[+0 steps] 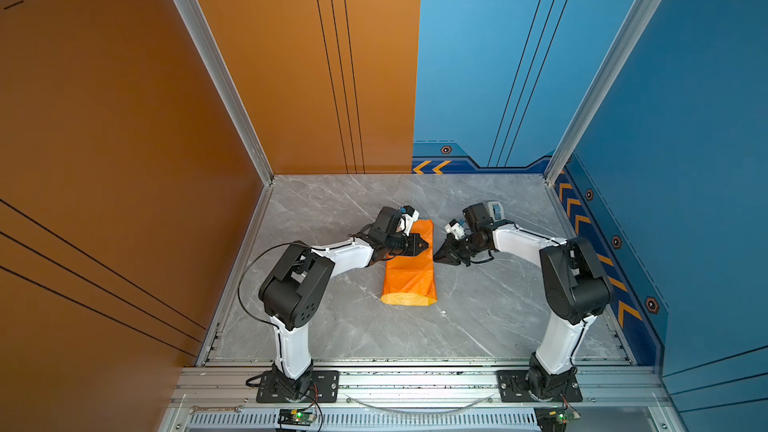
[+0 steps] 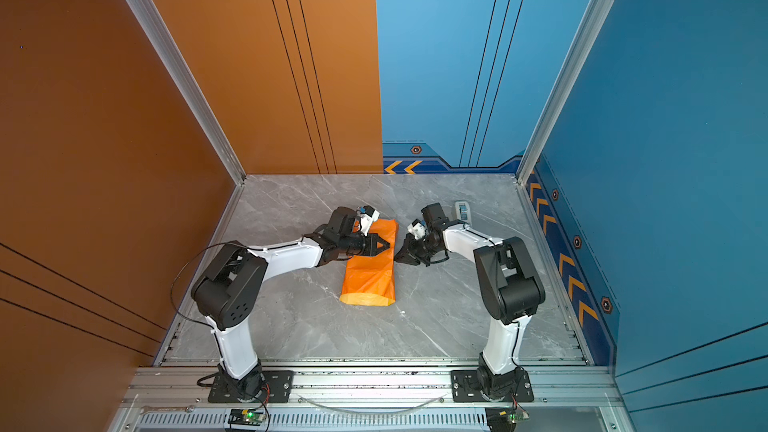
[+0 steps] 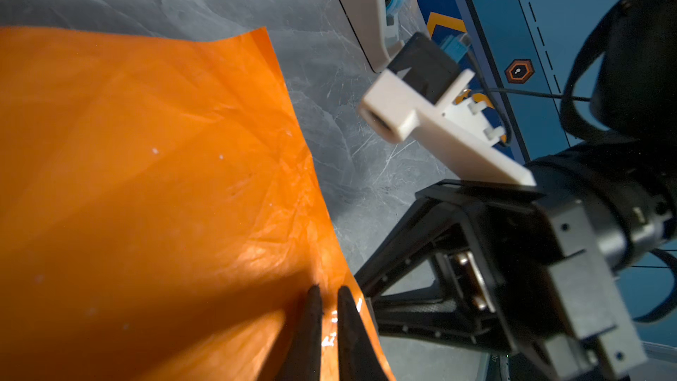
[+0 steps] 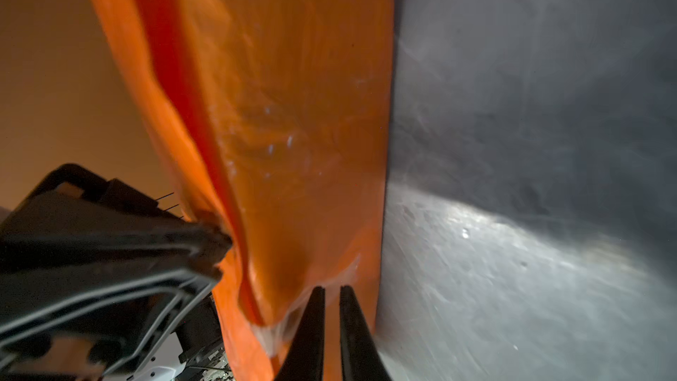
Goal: Wrap the gift box in paper
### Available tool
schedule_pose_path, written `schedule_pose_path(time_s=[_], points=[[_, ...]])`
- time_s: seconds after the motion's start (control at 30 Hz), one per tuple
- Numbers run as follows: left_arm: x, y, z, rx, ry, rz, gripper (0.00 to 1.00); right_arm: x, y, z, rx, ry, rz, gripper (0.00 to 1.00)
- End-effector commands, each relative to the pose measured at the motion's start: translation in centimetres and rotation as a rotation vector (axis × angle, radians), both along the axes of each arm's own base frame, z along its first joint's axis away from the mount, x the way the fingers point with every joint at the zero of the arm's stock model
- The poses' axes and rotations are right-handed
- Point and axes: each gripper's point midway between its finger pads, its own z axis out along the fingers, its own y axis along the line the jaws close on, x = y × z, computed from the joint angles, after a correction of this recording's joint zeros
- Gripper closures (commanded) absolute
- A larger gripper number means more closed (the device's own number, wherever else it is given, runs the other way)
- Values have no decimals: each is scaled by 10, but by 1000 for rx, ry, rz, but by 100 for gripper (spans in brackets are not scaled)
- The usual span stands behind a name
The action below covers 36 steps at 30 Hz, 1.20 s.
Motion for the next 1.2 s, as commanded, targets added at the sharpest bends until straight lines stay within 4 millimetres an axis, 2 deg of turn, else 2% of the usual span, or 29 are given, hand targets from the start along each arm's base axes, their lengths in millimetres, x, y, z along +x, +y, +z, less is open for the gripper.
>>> schedule_pose_path(time_s=[0.0, 0.1, 0.17, 0.23, 0.37, 0.47, 0.63, 0.9, 1.17], points=[[-16, 18, -37, 118, 107, 22, 87, 15, 5, -3, -15, -30, -20, 88], [-17, 17, -37, 119, 109, 19, 87, 15, 6, -3, -19, -28, -17, 89], [-17, 17, -37, 121, 108, 21, 87, 15, -1, 0, -22, -34, -28, 87], [-17, 18, -36, 124, 106, 21, 87, 15, -12, 9, -26, -50, -46, 82], [-17, 17, -37, 125, 107, 18, 87, 10, -24, 25, -18, -77, -58, 81], [-17, 17, -36, 124, 105, 17, 87, 6, -21, 30, -17, -79, -49, 85], [-16, 16, -36, 124, 104, 16, 87, 7, -12, 25, -23, -72, -33, 93], [-16, 16, -35, 124, 102, 15, 87, 11, 4, 23, -5, -73, -14, 95], [-16, 14, -32, 119, 95, 14, 87, 16, 10, 21, -5, -79, -9, 95]])
